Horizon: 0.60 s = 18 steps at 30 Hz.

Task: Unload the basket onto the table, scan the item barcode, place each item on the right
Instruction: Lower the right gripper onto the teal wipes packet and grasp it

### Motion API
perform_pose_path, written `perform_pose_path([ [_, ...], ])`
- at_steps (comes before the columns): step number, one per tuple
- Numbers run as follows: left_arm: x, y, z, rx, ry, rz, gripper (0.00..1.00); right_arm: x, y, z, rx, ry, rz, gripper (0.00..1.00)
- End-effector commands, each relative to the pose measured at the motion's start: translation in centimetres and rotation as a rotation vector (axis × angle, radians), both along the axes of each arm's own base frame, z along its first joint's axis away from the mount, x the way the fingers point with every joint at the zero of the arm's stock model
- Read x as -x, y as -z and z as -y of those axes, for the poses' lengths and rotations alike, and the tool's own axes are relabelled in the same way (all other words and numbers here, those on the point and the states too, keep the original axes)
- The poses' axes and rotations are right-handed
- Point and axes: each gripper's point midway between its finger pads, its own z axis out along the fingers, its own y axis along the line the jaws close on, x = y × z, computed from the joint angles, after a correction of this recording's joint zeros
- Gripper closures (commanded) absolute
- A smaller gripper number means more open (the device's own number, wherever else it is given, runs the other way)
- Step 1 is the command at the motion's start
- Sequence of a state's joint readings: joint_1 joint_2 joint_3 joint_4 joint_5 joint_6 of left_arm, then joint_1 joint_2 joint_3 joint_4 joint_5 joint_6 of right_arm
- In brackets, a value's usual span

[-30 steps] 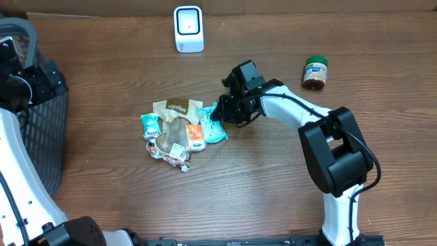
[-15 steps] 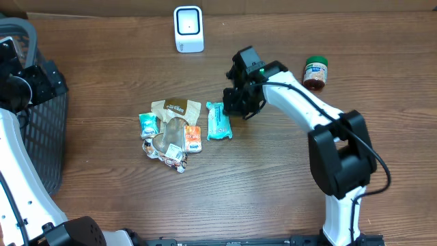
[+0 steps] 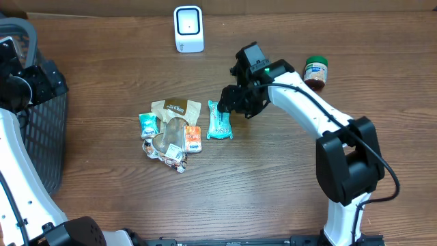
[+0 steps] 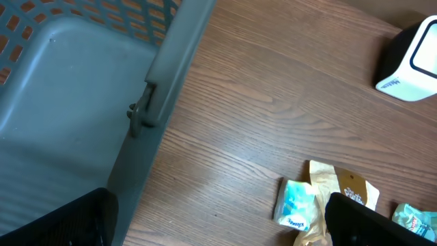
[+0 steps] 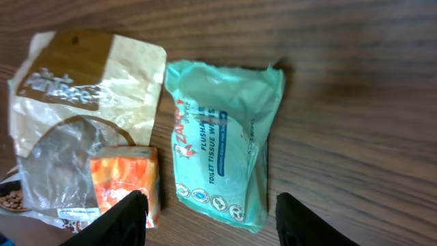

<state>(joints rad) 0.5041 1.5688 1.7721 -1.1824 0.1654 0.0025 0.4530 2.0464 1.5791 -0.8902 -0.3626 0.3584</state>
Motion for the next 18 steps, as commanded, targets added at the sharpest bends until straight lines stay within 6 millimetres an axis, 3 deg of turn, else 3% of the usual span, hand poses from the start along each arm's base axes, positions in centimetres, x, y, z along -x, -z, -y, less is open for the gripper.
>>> perform_pose_path([
  [1, -0.2, -1.0, 0.1, 0.001, -0.001, 0.029, 0.01, 1.2, 3.3, -0.2, -0.003, 0.025, -0.109, 0.44],
  [6, -0.2, -1.0, 0.1, 0.001, -0.001, 0.029, 0.0, 1.4, 5.0, -1.2, 0.003, 0.008, -0.118, 0.43],
  [13, -0.2, -1.0, 0.1, 0.001, -0.001, 0.029, 0.0, 2.1, 8.4, -0.8, 0.045, 0.082, -0.217, 0.45],
  [16, -0.2, -1.0, 0.1, 0.001, -0.001, 0.029, 0.01, 2.2, 8.6, -0.8, 0.049, 0.089, -0.224, 0.6],
  [17, -0.2, -1.0, 0.1, 0.001, -0.001, 0.029, 0.0, 2.1, 8.6, -0.8, 0.048, 0.089, -0.223, 0.78],
  [18, -0.2, -1.0, 0.1, 0.001, -0.001, 0.029, 0.0, 2.1, 8.6, -0.8, 0.048, 0.09, -0.224, 0.84],
])
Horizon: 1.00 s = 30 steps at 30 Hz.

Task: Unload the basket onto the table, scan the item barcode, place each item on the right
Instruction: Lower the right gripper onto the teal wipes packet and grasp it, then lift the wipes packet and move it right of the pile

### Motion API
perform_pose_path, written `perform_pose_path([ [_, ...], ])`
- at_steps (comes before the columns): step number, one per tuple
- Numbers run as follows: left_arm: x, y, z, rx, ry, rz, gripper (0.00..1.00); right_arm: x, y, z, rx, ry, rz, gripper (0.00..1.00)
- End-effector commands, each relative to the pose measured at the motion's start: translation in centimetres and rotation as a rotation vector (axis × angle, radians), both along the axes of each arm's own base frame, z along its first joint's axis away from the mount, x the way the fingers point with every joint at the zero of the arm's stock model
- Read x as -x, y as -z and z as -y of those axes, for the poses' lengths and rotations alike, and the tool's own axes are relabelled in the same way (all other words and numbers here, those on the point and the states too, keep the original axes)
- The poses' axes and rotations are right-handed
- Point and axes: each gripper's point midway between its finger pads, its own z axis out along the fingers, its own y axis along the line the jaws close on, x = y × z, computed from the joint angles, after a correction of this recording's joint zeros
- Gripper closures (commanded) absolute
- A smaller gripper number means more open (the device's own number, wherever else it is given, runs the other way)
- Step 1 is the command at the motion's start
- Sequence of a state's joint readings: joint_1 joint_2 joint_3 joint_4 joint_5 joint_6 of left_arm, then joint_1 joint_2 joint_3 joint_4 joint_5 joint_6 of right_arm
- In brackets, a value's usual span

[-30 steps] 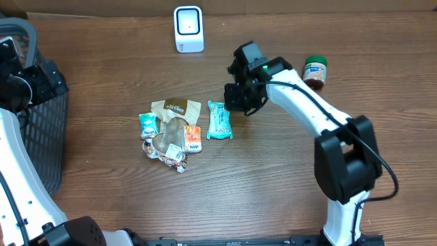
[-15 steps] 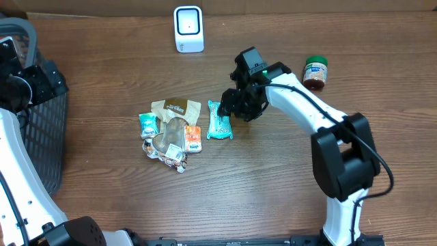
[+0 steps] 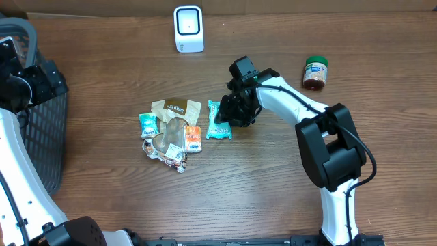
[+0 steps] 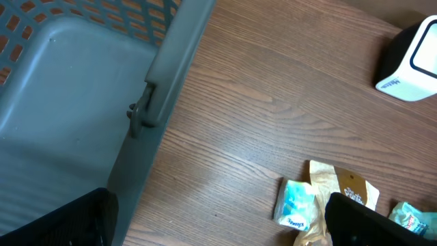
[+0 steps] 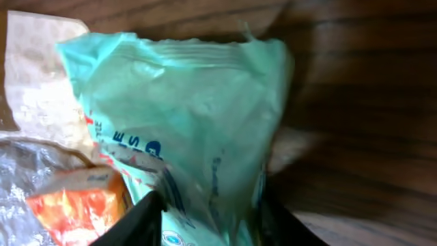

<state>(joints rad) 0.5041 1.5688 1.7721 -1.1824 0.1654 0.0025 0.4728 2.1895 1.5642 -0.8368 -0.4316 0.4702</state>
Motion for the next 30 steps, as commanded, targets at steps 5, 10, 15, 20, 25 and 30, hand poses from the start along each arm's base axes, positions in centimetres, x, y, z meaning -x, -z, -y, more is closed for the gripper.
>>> perform_pose_path([
  [5, -0.2, -1.0, 0.1, 0.001, -0.001, 0.029, 0.0, 0.2, 1.8, 0.6, 0.054, 0.002, -0.032, 0.96],
  [10, -0.2, -1.0, 0.1, 0.001, -0.001, 0.029, 0.0, -1.4, -2.4, 0.6, 0.057, -0.063, 0.095, 0.96],
  [15, -0.2, -1.0, 0.1, 0.001, -0.001, 0.029, 0.0, -3.4, -7.9, 5.1, 0.325, -0.011, 0.257, 0.96],
  [20, -0.2, -1.0, 0.1, 0.001, -0.001, 0.029, 0.0, -4.1, -10.6, 11.9, 0.778, 0.037, 0.369, 0.96],
  [25, -0.2, -1.0, 0.1, 0.001, -0.001, 0.029, 0.0, -4.4, -11.2, 15.2, 1.043, 0.002, 0.414, 0.96],
  [30, -0.2, -1.0, 0.1, 0.001, -0.001, 0.029, 0.01, -4.8, -9.5, 15.9, 1.143, -0.152, 0.389, 0.96],
])
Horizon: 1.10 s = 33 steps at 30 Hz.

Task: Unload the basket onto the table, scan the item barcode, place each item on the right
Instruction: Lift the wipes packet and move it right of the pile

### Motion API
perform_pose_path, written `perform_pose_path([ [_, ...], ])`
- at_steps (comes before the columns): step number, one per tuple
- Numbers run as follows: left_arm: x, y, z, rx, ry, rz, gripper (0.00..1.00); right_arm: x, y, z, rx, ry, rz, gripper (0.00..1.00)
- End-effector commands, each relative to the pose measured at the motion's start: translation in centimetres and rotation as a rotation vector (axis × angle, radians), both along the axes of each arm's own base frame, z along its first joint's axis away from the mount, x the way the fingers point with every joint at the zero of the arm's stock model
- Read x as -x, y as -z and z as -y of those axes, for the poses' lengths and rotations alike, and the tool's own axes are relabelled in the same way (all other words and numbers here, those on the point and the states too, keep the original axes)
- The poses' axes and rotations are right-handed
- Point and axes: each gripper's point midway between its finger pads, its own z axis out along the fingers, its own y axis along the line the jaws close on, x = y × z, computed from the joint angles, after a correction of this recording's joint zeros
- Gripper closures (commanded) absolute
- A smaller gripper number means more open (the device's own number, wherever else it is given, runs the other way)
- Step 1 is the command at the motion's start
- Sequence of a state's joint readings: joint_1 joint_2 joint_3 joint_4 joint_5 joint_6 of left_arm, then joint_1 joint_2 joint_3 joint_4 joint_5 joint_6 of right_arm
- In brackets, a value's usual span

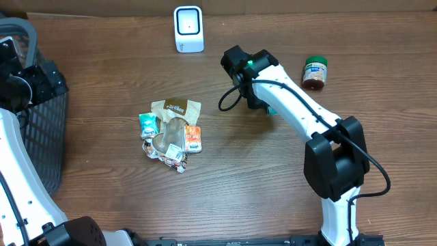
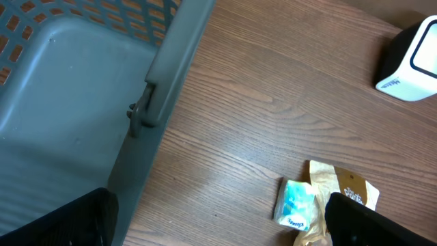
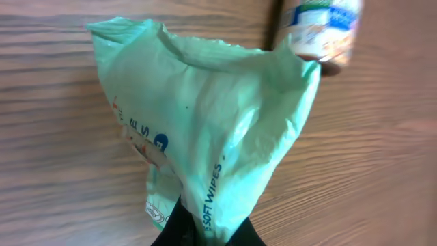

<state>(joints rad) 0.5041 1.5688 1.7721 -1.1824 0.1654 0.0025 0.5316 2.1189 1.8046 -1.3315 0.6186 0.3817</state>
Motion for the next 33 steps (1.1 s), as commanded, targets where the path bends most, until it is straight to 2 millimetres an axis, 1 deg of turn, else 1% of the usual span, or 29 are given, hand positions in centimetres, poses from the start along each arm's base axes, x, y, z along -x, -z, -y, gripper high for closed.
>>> perform_pose_path([
  [1, -0.2, -1.0, 0.1, 0.001, -0.001, 0.029, 0.0, -1.1, 0.6, 1.1, 0.159, -0.082, -0.02, 0.96],
  [4, -0.2, -1.0, 0.1, 0.001, -0.001, 0.029, 0.01, -0.9, 2.0, 0.5, 0.195, -0.15, -0.088, 0.96],
  [6, -0.2, -1.0, 0.1, 0.001, -0.001, 0.029, 0.01, -0.6, 2.9, -0.2, 0.214, -0.191, -0.121, 0.95],
  [8, -0.2, -1.0, 0.1, 0.001, -0.001, 0.029, 0.0, -0.1, 3.8, -1.4, 0.222, -0.236, -0.153, 0.94],
  [9, -0.2, -1.0, 0.1, 0.001, -0.001, 0.029, 0.0, 0.3, 4.3, -2.1, 0.214, -0.259, -0.172, 0.88],
  [10, -0.2, -1.0, 0.1, 0.001, -0.001, 0.029, 0.0, 0.6, 4.6, -2.7, 0.203, -0.277, -0.187, 0.85],
  [11, -0.2, -1.0, 0.1, 0.001, -0.001, 0.029, 0.0, 1.2, 5.0, -3.5, 0.183, -0.303, -0.211, 0.71],
  [12, -0.2, -1.0, 0.1, 0.001, -0.001, 0.029, 0.0, 2.0, 5.6, -4.8, 0.143, -0.342, -0.249, 0.62],
  [15, -0.2, -1.0, 0.1, 0.001, -0.001, 0.029, 0.0, 3.9, 6.5, -7.5, 0.074, -0.422, -0.314, 0.5],
  [16, -0.2, -1.0, 0.1, 0.001, -0.001, 0.029, 0.0, 4.2, 6.5, -8.0, 0.067, -0.431, -0.319, 0.48],
  [18, -0.2, -1.0, 0.1, 0.001, -0.001, 0.029, 0.0, 5.8, 7.1, -10.1, 0.003, -0.467, -0.355, 0.38],
  [19, -0.2, -1.0, 0.1, 0.001, -0.001, 0.029, 0.01, 6.3, 7.3, -10.7, -0.021, -0.473, -0.368, 0.36],
  [20, -0.2, -1.0, 0.1, 0.001, -0.001, 0.029, 0.0, 6.9, 7.6, -11.6, -0.064, -0.483, -0.385, 0.35],
  [22, -0.2, -1.0, 0.1, 0.001, -0.001, 0.029, 0.0, 7.3, 7.7, -12.3, -0.096, -0.49, -0.394, 0.35],
  [23, -0.2, -1.0, 0.1, 0.001, -0.001, 0.029, 0.0, 7.4, 7.6, -12.8, -0.123, -0.49, -0.399, 0.36],
  [25, -0.2, -1.0, 0.1, 0.001, -0.001, 0.029, 0.0, 7.2, 6.7, -14.1, -0.212, -0.486, -0.398, 0.37],
  [26, -0.2, -1.0, 0.1, 0.001, -0.001, 0.029, 0.01, 6.5, 5.2, -14.9, -0.291, -0.474, -0.381, 0.4],
  [27, -0.2, -1.0, 0.1, 0.001, -0.001, 0.029, 0.0, 5.9, 4.0, -15.3, -0.35, -0.463, -0.36, 0.41],
  [28, -0.2, -1.0, 0.1, 0.001, -0.001, 0.029, 0.0, 4.7, 2.2, -15.5, -0.422, -0.421, -0.316, 0.41],
  [29, -0.2, -1.0, 0.1, 0.001, -0.001, 0.029, 0.01, 3.3, 0.1, -15.3, -0.506, -0.369, -0.268, 0.42],
  [30, -0.2, -1.0, 0.1, 0.001, -0.001, 0.029, 0.0, 2.6, -1.0, -15.1, -0.563, -0.338, -0.251, 0.39],
  [32, -0.2, -1.0, 0.1, 0.001, -0.001, 0.029, 0.0, 1.8, -2.0, -14.5, -0.65, -0.305, -0.247, 0.37],
  [33, -0.2, -1.0, 0.1, 0.001, -0.001, 0.029, 0.0, 1.1, -2.2, -13.6, -0.694, -0.273, -0.252, 0.46],
])
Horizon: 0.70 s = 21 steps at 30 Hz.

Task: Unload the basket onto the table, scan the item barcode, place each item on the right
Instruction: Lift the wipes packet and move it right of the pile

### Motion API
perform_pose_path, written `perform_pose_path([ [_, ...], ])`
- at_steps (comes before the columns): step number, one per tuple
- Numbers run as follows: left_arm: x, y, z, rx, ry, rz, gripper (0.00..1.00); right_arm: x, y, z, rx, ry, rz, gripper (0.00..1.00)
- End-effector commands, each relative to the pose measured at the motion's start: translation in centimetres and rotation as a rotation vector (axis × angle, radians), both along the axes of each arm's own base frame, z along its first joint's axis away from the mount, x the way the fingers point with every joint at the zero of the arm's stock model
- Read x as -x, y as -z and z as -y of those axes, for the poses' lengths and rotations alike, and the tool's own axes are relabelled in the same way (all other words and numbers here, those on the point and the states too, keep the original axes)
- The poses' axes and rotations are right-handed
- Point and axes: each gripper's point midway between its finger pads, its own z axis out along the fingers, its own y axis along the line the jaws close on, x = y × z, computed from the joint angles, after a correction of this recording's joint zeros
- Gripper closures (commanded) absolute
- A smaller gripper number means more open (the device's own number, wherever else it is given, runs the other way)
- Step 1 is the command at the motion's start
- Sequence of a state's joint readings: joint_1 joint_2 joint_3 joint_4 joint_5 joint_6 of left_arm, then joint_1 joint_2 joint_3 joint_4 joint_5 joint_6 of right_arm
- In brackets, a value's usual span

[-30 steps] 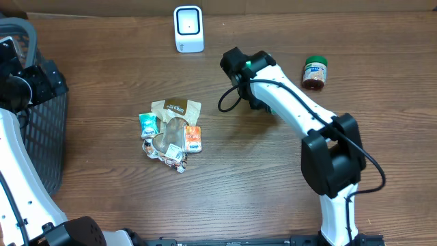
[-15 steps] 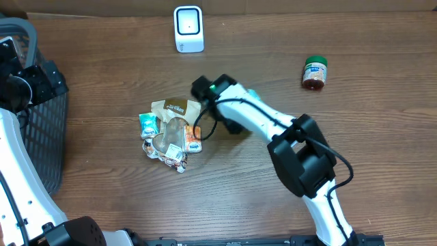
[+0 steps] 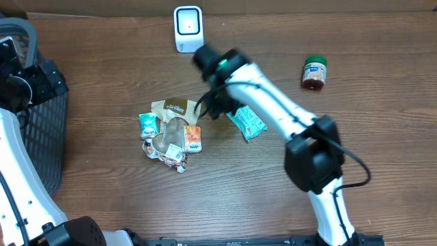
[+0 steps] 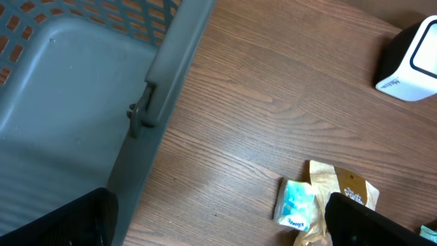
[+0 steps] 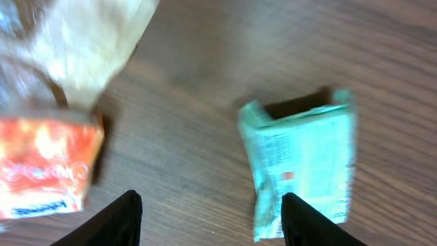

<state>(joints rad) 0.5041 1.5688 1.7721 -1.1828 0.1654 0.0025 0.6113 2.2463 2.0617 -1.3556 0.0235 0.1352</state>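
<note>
The green tissue pack (image 3: 247,123) lies flat on the table, right of the pile, its small-print side (image 5: 304,167) facing up. My right gripper (image 5: 212,205) is open and empty, hanging over bare wood between that pack and the orange packet (image 5: 44,167). In the overhead view the right gripper (image 3: 208,108) is just left of the pack. The white scanner (image 3: 188,29) stands at the back edge. My left gripper (image 4: 218,219) is open and empty at the far left, next to the basket (image 4: 75,102).
A pile of snacks with a brown bag (image 3: 175,109) and a small teal packet (image 3: 148,125) lies at mid-table. A green-lidded jar (image 3: 315,73) lies at the back right. The dark basket (image 3: 37,130) fills the left edge.
My right gripper held the green pack up on the right, towards the jar. Now the pack lies on the table further left, other face up, and the gripper is open beside it.
My right gripper was open above the green pack next to the pile. Then it was down on the pack. Then it held the pack lifted to the right. Now the pack lies turned over, released. The left arm stayed still.
</note>
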Motion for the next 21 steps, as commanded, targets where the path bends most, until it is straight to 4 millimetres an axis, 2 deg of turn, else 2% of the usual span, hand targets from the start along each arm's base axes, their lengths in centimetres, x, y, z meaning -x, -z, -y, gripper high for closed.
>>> perform_pose_path([
  [1, -0.2, -1.0, 0.1, 0.0, -0.001, 0.029, 0.0, -1.5, -3.7, 1.7, -0.191, 0.126, -0.036, 0.56],
  [2, -0.2, -1.0, 0.1, 0.0, -0.001, 0.029, 0.0, -1.7, -3.4, 2.4, -0.191, 0.144, -0.05, 0.66],
  [3, -0.2, -1.0, 0.1, 0.0, -0.001, 0.029, 0.01, -1.9, -3.0, 3.4, -0.187, 0.17, -0.065, 0.81],
  [4, -0.2, -1.0, 0.1, 0.0, -0.001, 0.029, 0.01, -2.0, -2.7, 4.0, -0.182, 0.181, -0.072, 0.86],
  [7, -0.2, -1.0, 0.1, 0.0, -0.001, 0.029, 0.0, -1.9, -1.3, 4.2, -0.177, 0.206, -0.084, 0.93],
  [12, -0.2, -1.0, 0.1, 0.0, -0.001, 0.029, 0.0, -1.2, 1.7, 4.4, -0.161, 0.25, -0.114, 0.94],
  [16, -0.2, -1.0, 0.1, 0.0, -0.001, 0.029, 0.01, 0.3, 4.3, 4.4, -0.157, 0.26, -0.165, 0.94],
  [21, -0.2, -1.0, 0.1, 0.0, -0.001, 0.029, 0.0, 1.6, 7.0, 4.7, -0.142, 0.278, -0.203, 0.88],
])
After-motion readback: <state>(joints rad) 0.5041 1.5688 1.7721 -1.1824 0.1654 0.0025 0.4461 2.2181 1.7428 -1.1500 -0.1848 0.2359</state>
